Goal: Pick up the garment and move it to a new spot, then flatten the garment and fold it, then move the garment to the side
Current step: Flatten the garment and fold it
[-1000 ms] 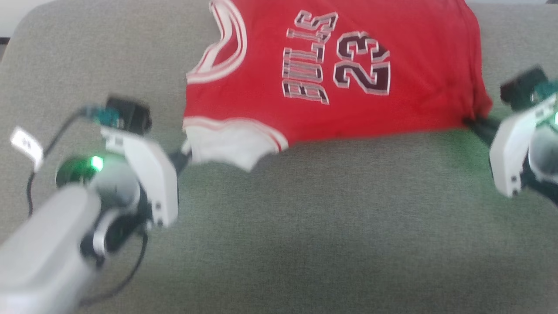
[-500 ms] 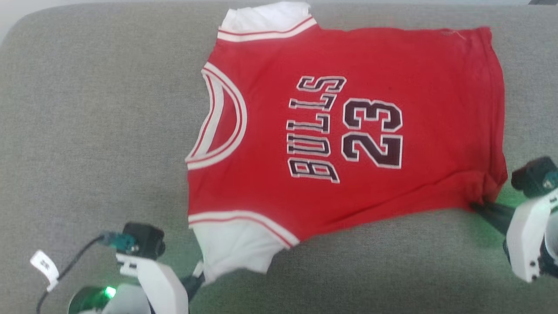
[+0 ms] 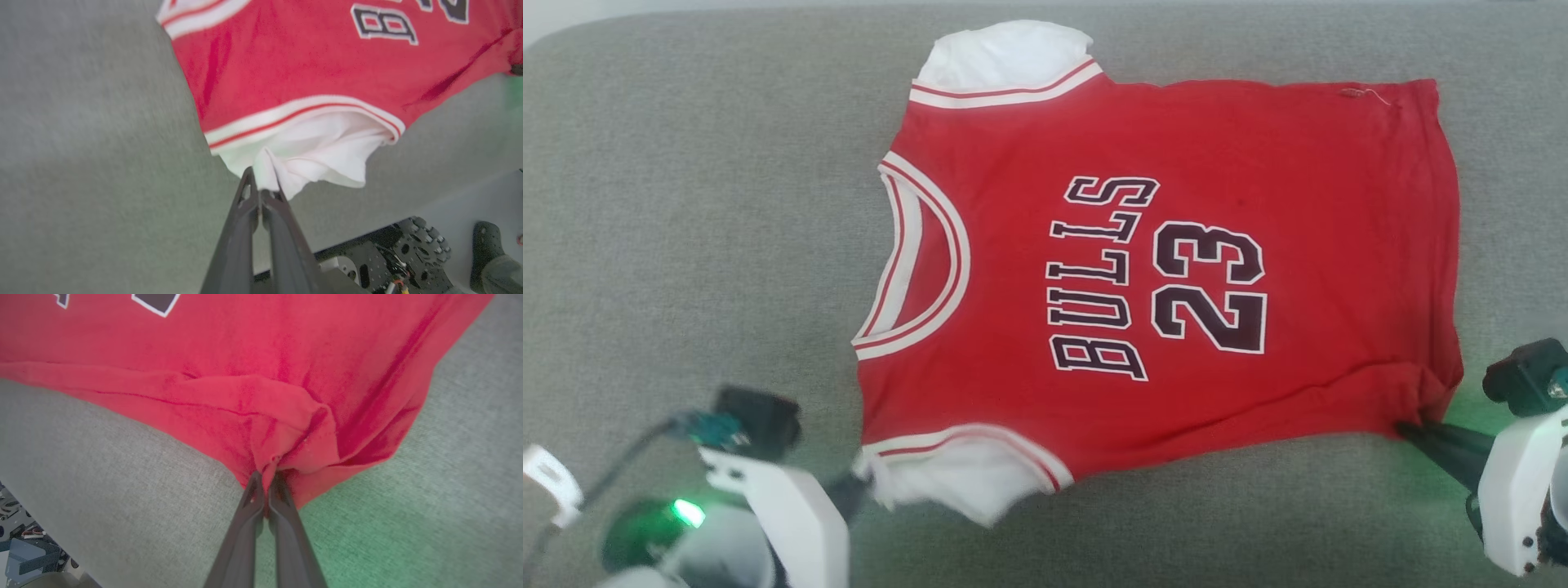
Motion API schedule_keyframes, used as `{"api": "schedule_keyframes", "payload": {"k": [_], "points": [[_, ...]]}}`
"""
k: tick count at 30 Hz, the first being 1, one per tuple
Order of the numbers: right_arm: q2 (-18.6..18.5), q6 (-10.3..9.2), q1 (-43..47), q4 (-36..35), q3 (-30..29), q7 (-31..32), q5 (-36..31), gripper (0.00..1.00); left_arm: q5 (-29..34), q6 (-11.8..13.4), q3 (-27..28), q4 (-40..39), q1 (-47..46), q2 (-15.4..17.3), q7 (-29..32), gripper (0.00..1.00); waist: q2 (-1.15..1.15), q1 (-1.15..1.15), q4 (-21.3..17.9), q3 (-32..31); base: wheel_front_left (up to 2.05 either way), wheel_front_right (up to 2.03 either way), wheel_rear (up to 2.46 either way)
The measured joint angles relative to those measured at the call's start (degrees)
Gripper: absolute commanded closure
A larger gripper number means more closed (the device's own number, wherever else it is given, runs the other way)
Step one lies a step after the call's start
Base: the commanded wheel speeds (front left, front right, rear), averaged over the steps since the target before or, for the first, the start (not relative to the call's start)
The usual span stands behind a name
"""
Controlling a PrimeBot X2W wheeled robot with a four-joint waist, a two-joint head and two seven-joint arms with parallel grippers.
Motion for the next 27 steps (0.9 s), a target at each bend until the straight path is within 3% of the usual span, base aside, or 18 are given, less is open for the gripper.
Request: {"api": "schedule_keyframes", "payload": {"k": [5,9,13,19,27], "points": [[2.2,0.00,0.1,-1.1,-4.1,-0.1,-1.5,1.00,3.3,-0.5,2.7,-2.2,-7.0,4.1,1.8,1.00,0.00,0.00,-1.3,-0.1,0.00,0.00,0.00],[4.4,0.01,-1.3,-1.7,-7.3,0.9,-2.8,1.00,5.4,-4.4,4.2,-0.7,-14.2,5.7,3.1,1.00,0.00,0.00,-2.4,0.3,0.00,0.00,0.00],[6.7,0.01,-4.9,-1.6,-10.0,2.3,-5.2,1.00,6.9,-8.3,4.2,3.4,-22.0,5.0,5.0,1.00,0.00,0.00,-3.4,1.3,0.00,0.00,0.00],[9.7,0.01,-12.2,0.8,-11.2,3.7,-8.9,1.00,9.4,-14.4,2.2,13.6,-34.0,-0.7,6.8,1.00,0.00,0.00,-4.0,3.5,0.00,0.00,0.00],[12.3,0.00,-22.1,8.1,-7.7,5.3,-10.7,1.00,10.5,-21.2,-1.5,31.3,-44.6,-10.1,7.1,1.00,0.00,0.00,-4.0,7.6,0.00,0.00,0.00]]}}
